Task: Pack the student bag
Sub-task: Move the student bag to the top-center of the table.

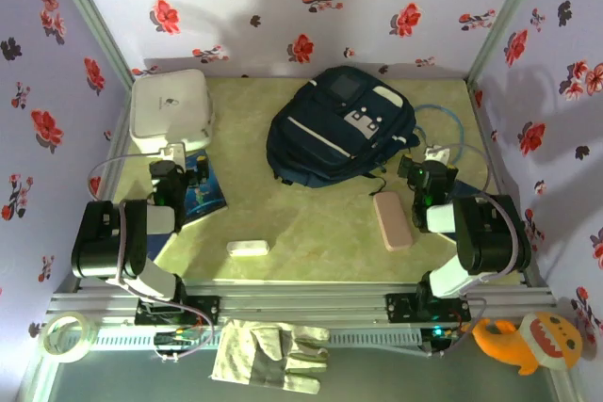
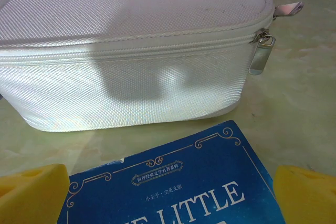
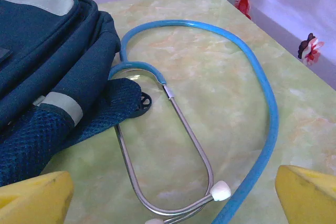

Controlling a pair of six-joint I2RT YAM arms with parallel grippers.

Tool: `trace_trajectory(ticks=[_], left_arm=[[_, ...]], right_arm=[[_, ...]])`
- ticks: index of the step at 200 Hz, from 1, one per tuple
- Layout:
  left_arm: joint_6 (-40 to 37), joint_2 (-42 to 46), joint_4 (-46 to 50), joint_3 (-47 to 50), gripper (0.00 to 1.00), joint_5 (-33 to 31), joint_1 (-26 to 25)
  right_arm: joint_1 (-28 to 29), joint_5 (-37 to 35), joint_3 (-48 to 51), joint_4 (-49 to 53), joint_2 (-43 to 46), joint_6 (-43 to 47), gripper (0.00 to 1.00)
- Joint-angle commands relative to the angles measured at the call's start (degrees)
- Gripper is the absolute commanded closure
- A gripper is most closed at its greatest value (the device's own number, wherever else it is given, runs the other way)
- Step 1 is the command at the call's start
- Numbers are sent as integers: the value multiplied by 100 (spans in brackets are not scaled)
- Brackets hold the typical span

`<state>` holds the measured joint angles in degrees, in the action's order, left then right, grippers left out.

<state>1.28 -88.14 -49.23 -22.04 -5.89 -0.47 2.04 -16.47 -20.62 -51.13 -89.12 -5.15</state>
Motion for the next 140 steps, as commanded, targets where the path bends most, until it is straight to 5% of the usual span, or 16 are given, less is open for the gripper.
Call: trace_trajectory(ticks=[1,140], left_arm=[[-77,-41,-112,-81,0,42,48],[-59,-41,-94,-89,0,44,58]], right_arm=[[-37,-36,-58,-107,-4,-127,1],[-37,-23,-98,-55,-18,-136,1]])
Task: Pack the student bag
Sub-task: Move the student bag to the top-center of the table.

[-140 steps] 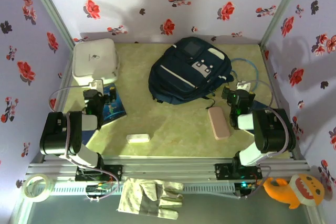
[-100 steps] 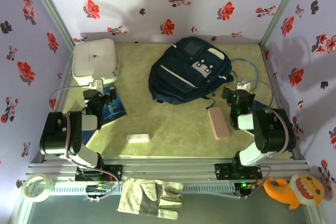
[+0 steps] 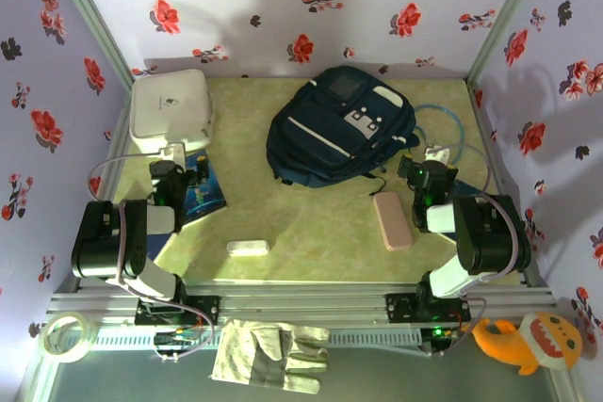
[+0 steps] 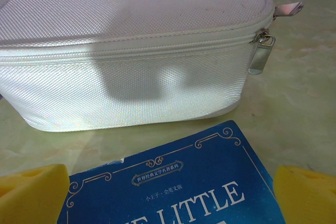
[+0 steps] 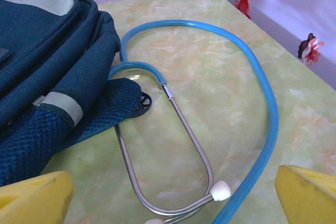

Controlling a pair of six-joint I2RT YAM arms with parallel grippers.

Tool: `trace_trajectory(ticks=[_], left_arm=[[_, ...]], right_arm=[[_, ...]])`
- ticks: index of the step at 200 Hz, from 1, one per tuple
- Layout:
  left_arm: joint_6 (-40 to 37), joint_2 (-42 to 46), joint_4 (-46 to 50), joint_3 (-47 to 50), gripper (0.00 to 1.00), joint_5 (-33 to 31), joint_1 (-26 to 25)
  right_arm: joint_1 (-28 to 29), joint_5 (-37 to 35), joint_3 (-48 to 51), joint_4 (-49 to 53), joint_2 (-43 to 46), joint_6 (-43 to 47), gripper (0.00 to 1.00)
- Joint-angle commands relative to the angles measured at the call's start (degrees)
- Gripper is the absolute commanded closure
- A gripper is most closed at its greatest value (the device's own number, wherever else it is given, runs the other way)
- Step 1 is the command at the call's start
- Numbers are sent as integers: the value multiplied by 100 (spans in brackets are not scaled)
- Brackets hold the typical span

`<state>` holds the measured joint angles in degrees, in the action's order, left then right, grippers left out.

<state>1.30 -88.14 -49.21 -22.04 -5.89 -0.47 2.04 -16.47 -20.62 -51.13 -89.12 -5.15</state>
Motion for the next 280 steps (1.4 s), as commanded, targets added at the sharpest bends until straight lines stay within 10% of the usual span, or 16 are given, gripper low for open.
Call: trace_trajectory(ticks=[1,101,177,212,280], left_arm=[[-60,-43,-97,-89,0,44,57],[-53,284,-653,337,0,2,47],[1115,2265,2283,-465,0,-958,-165],[2247,2422,4250,-1574,0,-384,-396],[2448,1143,4809,-2999,0,1290,-1775]], right_arm=[[-33,-27,-99,-55,-18,-136,1],[-20,-141,39,218,642,-128,1],[676,-45,-2311,4763,1563,-1460,1],[922,730,-3820,6169,454,-2530,1],[1178,1526,-5081,6592,-1179,-3338,1]])
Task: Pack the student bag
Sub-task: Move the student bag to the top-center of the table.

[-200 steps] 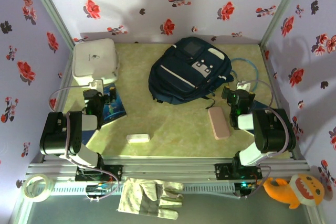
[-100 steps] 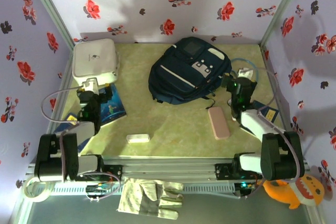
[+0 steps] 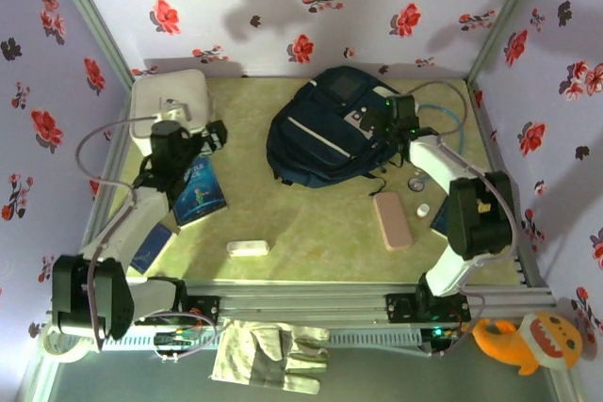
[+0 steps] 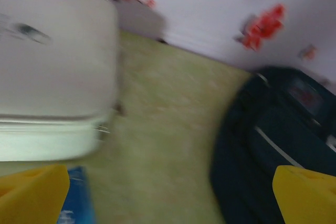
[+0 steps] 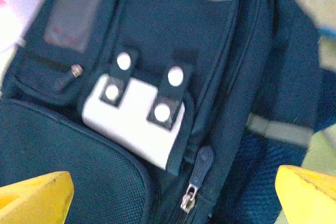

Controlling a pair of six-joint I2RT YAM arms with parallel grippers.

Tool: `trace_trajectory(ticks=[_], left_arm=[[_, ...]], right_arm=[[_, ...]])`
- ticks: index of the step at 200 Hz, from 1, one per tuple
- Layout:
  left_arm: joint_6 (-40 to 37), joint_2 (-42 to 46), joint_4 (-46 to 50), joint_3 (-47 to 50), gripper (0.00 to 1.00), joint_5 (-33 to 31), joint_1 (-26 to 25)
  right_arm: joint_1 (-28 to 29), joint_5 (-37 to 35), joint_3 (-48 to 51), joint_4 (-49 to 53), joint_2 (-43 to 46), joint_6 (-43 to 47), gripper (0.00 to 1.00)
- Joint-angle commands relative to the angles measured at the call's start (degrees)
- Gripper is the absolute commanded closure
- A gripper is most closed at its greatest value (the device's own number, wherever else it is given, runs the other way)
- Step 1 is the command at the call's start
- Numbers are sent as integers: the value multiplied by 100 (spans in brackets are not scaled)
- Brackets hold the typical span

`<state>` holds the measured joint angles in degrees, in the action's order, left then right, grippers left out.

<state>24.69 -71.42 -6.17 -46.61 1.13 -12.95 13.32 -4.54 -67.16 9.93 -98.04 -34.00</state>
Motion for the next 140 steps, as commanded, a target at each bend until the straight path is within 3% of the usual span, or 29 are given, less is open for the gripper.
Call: trace_trajectory(ticks=[1,67,109,140], left_arm=[[112,-565,509,-569,0,594,-543],[586,-2826,449,-2186,2,1204,-1614],[904,-4040,610,-3152,6,1736,-1772],[985,-4533,762,-3256,8,1744,-1757]], right_arm=[[53,336,-433,484,-304,-456,1],[48,719,-573,568,-826,-556,3],[48,955,-449,532,-908,-524,4],[98,1354,-399,371,-1045,-551,5]])
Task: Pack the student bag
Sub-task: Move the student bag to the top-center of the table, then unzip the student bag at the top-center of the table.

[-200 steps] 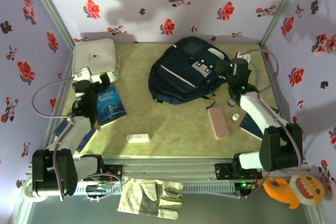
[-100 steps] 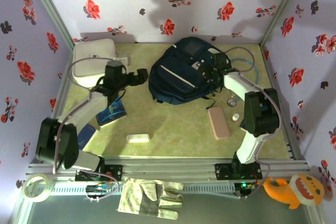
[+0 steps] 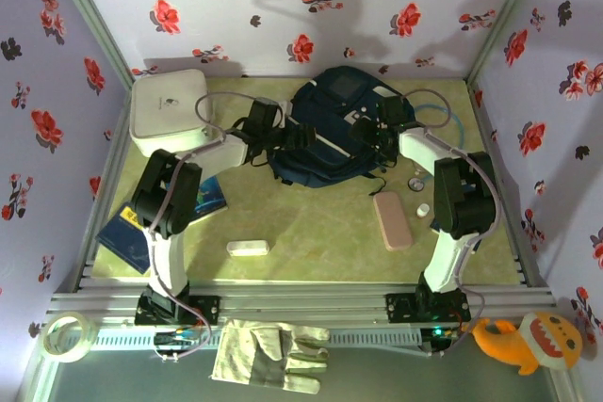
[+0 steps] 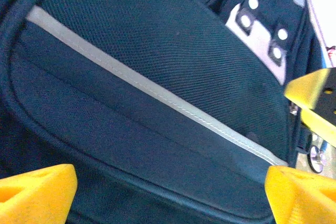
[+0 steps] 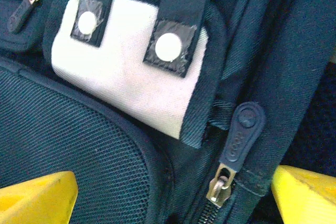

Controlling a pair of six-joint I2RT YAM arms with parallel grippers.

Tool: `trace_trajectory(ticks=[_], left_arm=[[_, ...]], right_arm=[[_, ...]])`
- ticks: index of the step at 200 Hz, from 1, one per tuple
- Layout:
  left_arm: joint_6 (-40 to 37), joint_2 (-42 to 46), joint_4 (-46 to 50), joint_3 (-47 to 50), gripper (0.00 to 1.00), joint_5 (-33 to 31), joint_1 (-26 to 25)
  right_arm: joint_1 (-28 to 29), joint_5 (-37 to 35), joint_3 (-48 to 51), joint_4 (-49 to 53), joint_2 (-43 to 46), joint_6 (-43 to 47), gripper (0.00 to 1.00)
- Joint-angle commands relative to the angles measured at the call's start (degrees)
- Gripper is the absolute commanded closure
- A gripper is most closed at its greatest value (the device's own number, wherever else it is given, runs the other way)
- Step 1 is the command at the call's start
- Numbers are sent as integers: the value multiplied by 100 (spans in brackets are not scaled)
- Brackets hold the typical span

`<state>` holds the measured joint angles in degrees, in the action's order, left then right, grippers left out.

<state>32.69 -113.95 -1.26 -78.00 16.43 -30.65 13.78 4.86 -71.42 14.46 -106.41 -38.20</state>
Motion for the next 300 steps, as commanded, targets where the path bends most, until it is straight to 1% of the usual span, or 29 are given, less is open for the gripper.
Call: trace_trajectory(ticks=[1,24,61,73,90,107,123,149,185,210,229,239,262,271,292,300], left_arm=[[172,-283,277,-114,8,213,19],[-15,-270,457,64,10,-10,187],[-202,-62,600,565,10,-92,646],[-307,116,632,775,10,-128,730],[-440,446,784,1041,10,-355,805],[-539,842,918,1296,10,-519,844],[-654,1279,1022,1481,10,-544,842],[-905,1880,1340,1496,9,-540,813],[-1594,2353,1790,1264,8,-546,789],[-1932,2298,2091,1051,8,-803,790],[-2032,2073,2305,794,9,-757,765],[-2201,1935,2411,656,11,-715,672],[-3032,1683,2683,419,16,-711,292],[-3532,1596,2756,346,19,-719,163],[-4318,1368,2870,162,29,-763,4],[-4511,1273,2891,54,30,-772,-17]], right_arm=[[53,430,25,-87,-215,-133,5],[208,741,-27,-226,-394,-196,6],[645,1008,-298,-359,-712,-392,6],[794,1072,-395,-421,-800,-471,6],[994,1140,-545,-475,-889,-550,6],[1078,1205,-682,-471,-874,-585,8],[1066,1139,-729,-429,-687,-602,8],[1000,802,-664,-358,-143,-484,7],[829,226,-110,-435,703,-495,5],[784,-4,277,-413,1107,-555,5],[786,-63,565,-417,1304,-708,4],[788,-78,717,-443,1376,-824,5],[785,20,926,-482,1379,-1037,5],[779,49,1001,-516,1385,-1084,5],[745,-10,1108,-531,1412,-1130,5],[722,-7,1119,-532,1411,-1137,5]])
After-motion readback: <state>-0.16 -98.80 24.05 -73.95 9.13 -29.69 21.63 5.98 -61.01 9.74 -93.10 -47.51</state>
